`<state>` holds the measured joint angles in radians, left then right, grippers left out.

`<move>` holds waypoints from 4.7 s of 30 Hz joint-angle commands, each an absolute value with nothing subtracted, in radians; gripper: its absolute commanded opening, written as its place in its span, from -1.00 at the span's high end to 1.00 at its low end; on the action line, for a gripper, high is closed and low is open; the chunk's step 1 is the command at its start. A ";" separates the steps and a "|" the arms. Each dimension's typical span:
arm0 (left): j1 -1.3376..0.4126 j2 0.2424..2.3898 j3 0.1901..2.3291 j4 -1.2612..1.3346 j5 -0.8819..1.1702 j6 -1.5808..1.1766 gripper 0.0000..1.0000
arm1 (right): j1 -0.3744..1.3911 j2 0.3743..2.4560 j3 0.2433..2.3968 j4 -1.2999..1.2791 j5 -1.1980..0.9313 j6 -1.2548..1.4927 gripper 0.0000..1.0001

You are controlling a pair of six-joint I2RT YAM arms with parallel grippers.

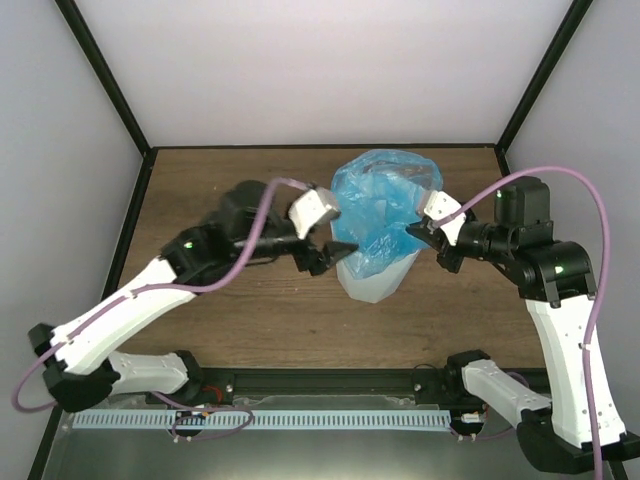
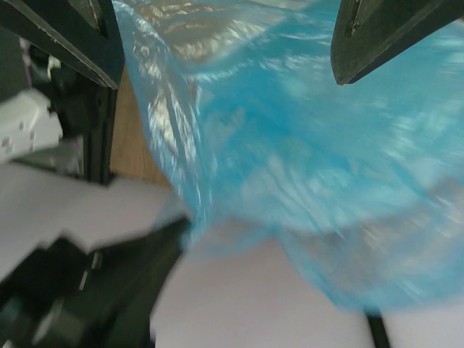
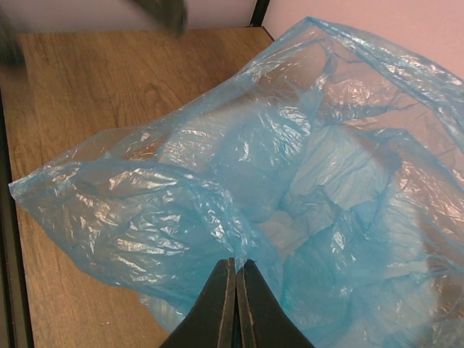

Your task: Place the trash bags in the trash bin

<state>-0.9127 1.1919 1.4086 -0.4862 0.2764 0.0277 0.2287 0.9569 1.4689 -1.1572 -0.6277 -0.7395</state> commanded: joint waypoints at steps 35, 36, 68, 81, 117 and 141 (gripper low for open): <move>-1.180 1.290 1.329 -0.510 0.026 0.230 0.85 | 0.234 0.803 1.347 -1.221 -0.530 -0.877 0.99; -1.194 1.291 1.331 -0.533 -0.010 0.237 0.86 | 0.234 0.797 1.339 -1.229 -0.530 -0.909 0.99; -1.262 1.332 1.113 -0.484 -0.285 0.210 0.60 | 0.234 0.638 0.943 -1.063 -0.499 -0.962 0.56; -1.272 1.149 1.218 -0.580 -0.015 0.140 -0.47 | 0.235 0.628 1.294 -1.245 -0.549 -0.862 -0.24; -0.814 1.265 1.350 -0.386 0.000 -0.008 -0.50 | -0.062 1.013 1.401 -0.800 -0.490 -0.433 -0.36; -0.653 1.516 1.536 -0.313 0.128 -0.063 0.65 | -0.087 1.117 1.339 -0.644 -0.662 -0.395 0.87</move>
